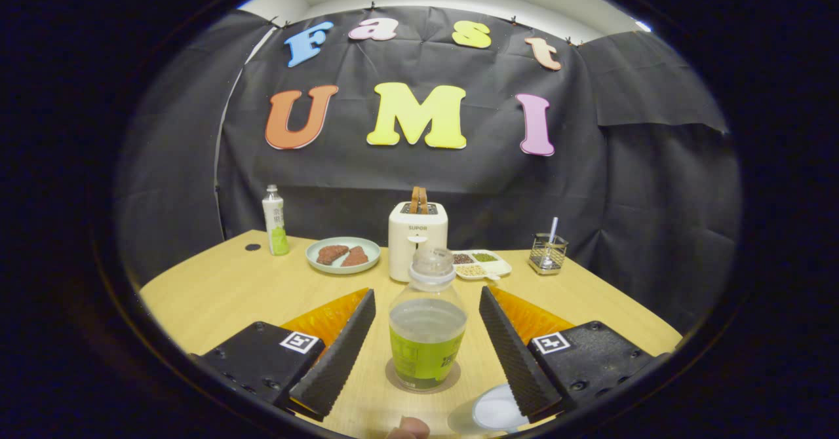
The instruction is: Take the bottle from table, then pour the juice into the cup, finally place the bottle on the coaster
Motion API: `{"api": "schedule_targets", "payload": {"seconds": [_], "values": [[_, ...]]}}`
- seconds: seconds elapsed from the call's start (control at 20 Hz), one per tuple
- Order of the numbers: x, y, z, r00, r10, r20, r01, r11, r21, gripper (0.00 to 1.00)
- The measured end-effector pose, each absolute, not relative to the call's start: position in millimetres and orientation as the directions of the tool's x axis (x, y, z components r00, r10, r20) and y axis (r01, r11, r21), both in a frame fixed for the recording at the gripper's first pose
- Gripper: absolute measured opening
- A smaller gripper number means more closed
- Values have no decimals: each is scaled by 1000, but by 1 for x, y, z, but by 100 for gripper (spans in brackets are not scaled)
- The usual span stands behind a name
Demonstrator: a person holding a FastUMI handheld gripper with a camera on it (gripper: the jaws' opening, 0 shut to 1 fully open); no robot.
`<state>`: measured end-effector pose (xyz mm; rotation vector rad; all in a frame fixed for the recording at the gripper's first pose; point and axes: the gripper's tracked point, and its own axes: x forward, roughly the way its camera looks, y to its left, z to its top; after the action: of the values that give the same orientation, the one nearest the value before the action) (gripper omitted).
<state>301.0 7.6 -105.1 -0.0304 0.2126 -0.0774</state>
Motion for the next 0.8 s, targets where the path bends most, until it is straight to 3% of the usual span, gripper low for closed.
{"api": "schedule_targets", "payload": {"seconds": [0.55, 0.8], "values": [[179, -27, 46, 988, -120, -101, 119, 993, -13, 100], [113, -28, 94, 995, -86, -41, 87, 996, 28, 100]]}}
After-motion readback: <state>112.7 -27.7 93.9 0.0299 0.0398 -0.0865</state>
